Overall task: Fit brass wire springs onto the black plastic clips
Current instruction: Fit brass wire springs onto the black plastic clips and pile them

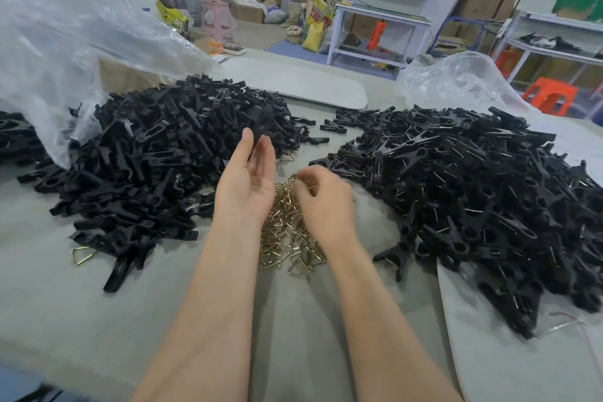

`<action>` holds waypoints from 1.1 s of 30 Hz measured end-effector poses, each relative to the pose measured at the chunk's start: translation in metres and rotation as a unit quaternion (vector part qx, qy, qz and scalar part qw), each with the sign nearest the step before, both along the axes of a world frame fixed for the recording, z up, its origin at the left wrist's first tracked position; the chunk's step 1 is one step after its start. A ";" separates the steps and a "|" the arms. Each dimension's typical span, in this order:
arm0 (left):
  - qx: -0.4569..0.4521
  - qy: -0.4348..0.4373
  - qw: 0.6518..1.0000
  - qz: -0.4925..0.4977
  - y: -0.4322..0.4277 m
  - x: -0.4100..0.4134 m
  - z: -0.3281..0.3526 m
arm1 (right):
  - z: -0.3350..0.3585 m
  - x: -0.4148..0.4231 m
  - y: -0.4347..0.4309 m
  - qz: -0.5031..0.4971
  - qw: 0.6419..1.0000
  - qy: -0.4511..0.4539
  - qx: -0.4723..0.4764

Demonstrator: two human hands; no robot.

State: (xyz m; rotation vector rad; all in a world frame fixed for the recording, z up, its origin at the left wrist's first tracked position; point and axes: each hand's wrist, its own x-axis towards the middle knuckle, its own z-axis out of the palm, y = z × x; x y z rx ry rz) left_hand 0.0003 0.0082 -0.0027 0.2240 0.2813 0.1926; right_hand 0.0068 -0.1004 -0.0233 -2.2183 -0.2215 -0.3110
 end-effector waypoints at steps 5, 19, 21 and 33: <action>0.034 0.033 0.999 -0.008 0.000 0.002 -0.004 | 0.010 0.005 -0.015 0.020 0.975 0.080 0.207; 0.045 0.008 0.997 -0.060 -0.004 0.000 -0.001 | 0.011 0.004 -0.020 0.002 0.994 -0.029 0.105; 0.065 0.007 0.996 -0.063 -0.005 0.000 -0.001 | 0.014 0.004 -0.019 0.014 0.981 0.014 0.190; 0.788 -0.001 0.608 0.095 -0.027 0.003 -0.013 | 0.030 0.006 -0.047 -0.048 0.891 0.059 0.448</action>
